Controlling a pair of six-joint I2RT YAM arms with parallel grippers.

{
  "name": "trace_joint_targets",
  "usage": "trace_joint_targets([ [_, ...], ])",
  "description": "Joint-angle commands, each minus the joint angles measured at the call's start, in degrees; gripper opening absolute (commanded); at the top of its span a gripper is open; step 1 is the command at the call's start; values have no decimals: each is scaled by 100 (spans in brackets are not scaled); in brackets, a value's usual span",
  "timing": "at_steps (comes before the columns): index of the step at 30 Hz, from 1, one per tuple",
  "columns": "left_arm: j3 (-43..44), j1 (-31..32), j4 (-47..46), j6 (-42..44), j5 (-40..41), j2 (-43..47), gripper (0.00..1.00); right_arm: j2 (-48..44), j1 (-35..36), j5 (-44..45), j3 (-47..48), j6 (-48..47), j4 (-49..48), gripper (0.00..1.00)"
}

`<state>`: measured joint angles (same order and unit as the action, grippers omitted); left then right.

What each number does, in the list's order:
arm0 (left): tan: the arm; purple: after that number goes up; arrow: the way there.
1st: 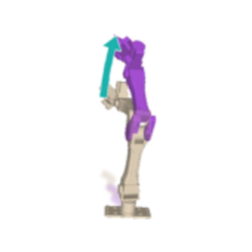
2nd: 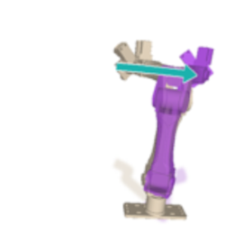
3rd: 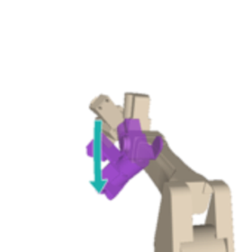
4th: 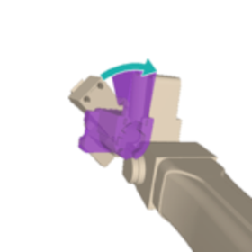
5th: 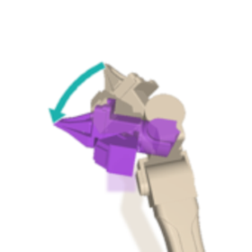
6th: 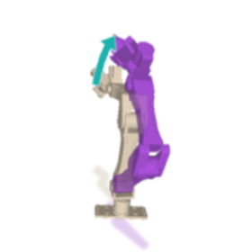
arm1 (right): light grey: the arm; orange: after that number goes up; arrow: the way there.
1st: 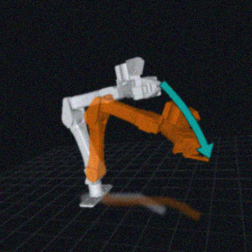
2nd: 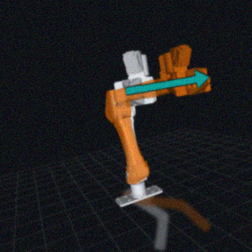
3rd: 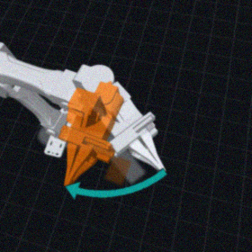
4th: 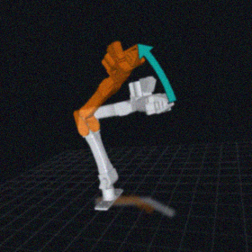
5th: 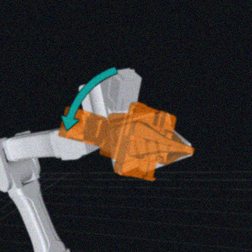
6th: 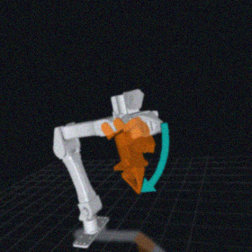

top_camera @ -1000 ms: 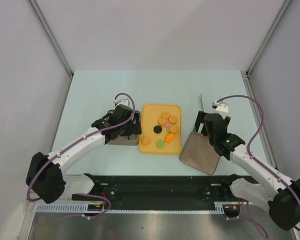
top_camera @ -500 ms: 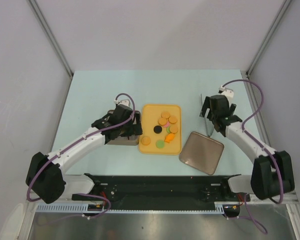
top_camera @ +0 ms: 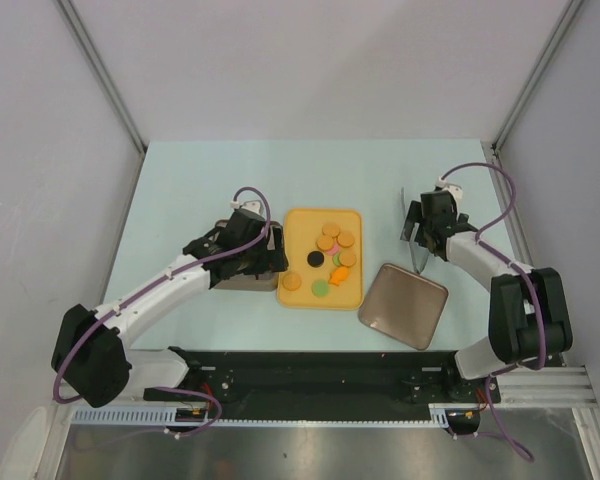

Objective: Pack the cookies

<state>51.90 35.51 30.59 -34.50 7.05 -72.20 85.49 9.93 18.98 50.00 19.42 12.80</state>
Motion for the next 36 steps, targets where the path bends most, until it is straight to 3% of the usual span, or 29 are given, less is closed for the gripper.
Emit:
trace_joint_targets([
  [1,136,26,-106,-39,-134,154,100,247,70,-70,247,-237,-199,100],
  [23,154,44,-36,-57,7,48,100,1865,35,-149,1302,-149,460,100],
  [29,154,44,-9,-66,51,31,100,2041,-53,-518,1302,18,575,93],
  [32,154,53,-27,-66,7,-21,100,1972,-114,-711,1232,53,592,82],
  [33,163,53,-18,-74,-10,-30,100,1954,-123,-764,1214,44,601,72],
  [36,163,53,-18,-92,-28,-57,100,1866,-141,-861,1144,71,619,56],
])
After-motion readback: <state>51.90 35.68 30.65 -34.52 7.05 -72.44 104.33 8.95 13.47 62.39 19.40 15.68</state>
